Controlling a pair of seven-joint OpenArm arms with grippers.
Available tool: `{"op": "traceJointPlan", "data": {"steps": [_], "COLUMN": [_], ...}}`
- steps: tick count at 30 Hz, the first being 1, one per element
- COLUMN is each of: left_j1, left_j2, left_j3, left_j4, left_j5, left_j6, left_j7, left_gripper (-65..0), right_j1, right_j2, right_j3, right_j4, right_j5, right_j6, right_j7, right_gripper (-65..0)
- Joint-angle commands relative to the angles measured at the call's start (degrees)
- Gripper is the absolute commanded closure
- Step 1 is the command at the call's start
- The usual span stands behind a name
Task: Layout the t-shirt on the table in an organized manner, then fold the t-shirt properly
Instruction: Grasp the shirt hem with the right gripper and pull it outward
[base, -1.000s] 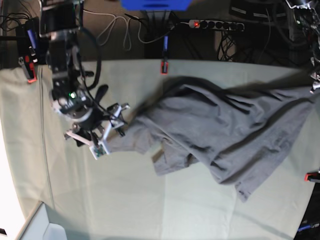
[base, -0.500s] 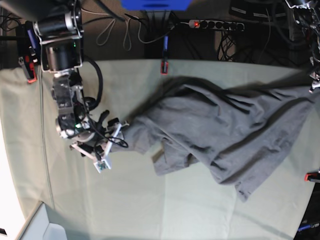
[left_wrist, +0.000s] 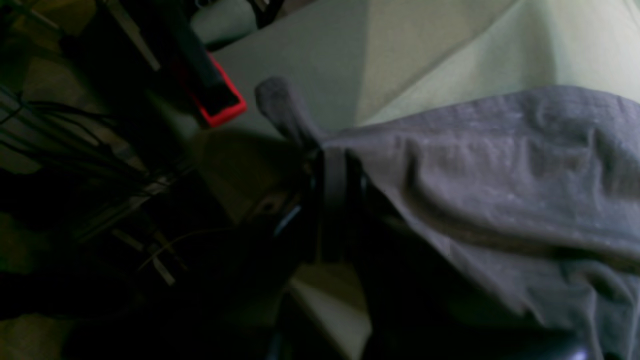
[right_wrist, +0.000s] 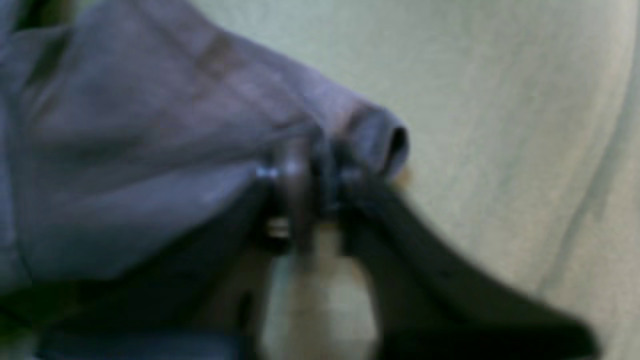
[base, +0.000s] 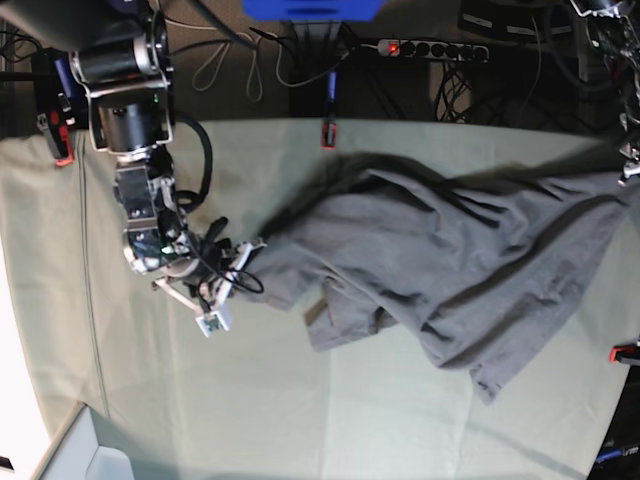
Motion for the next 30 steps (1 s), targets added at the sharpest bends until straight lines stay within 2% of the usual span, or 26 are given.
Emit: {"op": "traceJointPlan", "data": {"steps": [1, 4, 9, 15, 19, 25, 30], "left_j1": [-0.1, -0.1, -0.3, -0.2, -0.5, -0.8, -2.6], "left_j2": [-1.3, -1.3, -1.3, -1.3, -1.3, -1.3, -1.1], "left_j3": [-0.5, -0.5, -0.5, -0.5, -0.5, -0.1, 0.0], "left_j4": [0.9, 1.4, 1.5, 1.4, 1.4, 1.5, 1.6], "left_j5": [-0.2, -0.2, -0.2, -0.2, -0.2, -0.2, -0.3], "left_j6": [-0.1, -0.1, -0.1, -0.1, -0.1, -0.1, -0.1], "left_j7": [-1.4, -1.4, -1.4, -1.4, -1.4, -1.4, -1.4], "left_gripper": [-0.2, -0.2, -0.2, -0.2, -0.2, -0.2, -0.2], "right_j1": [1.1, -0.6, -2.7, 0.7, 5.3, 13.4, 21.0], "right_j2": [0.1, 0.3, 0.9, 0.7, -1.0, -2.4, -4.4], "right_j3": [0.4, 0.5, 0.6, 2.3, 6.6, 7.1, 7.1], "right_j4": [1.6, 8.0, 26.5, 37.7, 38.1, 30.8, 17.8], "right_j5": [0.2, 0.2, 0.3, 0.3, 0.3, 0.4, 0.5], "right_j6": [1.0, 1.0, 1.0, 0.7, 0.8, 0.9, 0.9], "right_j7": [0.0, -0.5, -3.7, -7.0, -8.3, -7.6, 0.2], "right_gripper": [0.0, 0.0, 0.0, 0.0, 0.0, 0.0, 0.0]}}
